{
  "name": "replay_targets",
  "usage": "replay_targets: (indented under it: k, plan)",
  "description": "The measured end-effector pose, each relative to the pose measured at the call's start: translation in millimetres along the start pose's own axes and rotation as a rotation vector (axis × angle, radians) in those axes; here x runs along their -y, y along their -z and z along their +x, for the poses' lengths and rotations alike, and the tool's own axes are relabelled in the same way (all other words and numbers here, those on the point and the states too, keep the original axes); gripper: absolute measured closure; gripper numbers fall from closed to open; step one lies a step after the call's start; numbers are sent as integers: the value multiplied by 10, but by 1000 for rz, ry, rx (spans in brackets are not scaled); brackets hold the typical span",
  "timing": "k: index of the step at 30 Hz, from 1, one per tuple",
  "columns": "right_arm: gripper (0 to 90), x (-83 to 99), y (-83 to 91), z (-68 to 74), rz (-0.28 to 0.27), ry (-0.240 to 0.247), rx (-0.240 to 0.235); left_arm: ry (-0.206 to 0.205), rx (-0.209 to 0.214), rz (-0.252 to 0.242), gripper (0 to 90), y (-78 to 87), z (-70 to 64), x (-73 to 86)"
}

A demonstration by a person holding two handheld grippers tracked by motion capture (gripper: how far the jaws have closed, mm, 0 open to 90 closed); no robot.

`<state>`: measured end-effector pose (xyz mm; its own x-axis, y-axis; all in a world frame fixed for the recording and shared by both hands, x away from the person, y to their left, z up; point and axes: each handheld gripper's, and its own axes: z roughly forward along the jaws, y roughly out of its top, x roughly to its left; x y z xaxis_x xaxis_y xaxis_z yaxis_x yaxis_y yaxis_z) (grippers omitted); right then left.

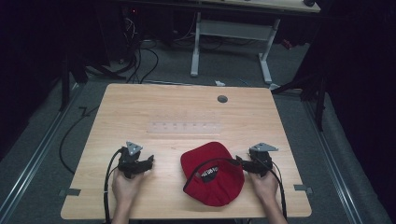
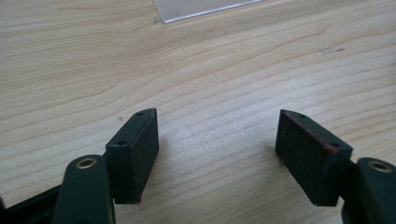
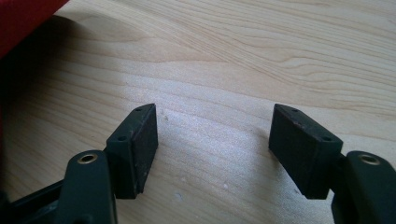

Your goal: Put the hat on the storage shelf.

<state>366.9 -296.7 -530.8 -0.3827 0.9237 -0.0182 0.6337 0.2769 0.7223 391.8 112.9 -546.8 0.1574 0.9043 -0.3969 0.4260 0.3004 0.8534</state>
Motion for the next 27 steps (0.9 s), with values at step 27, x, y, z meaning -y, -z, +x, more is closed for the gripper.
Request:
replay_targets:
  k: [27]
  plan:
    - [331,-1,-2,-5,-1,-3,4,-4,2,5,287,8,-7,7]
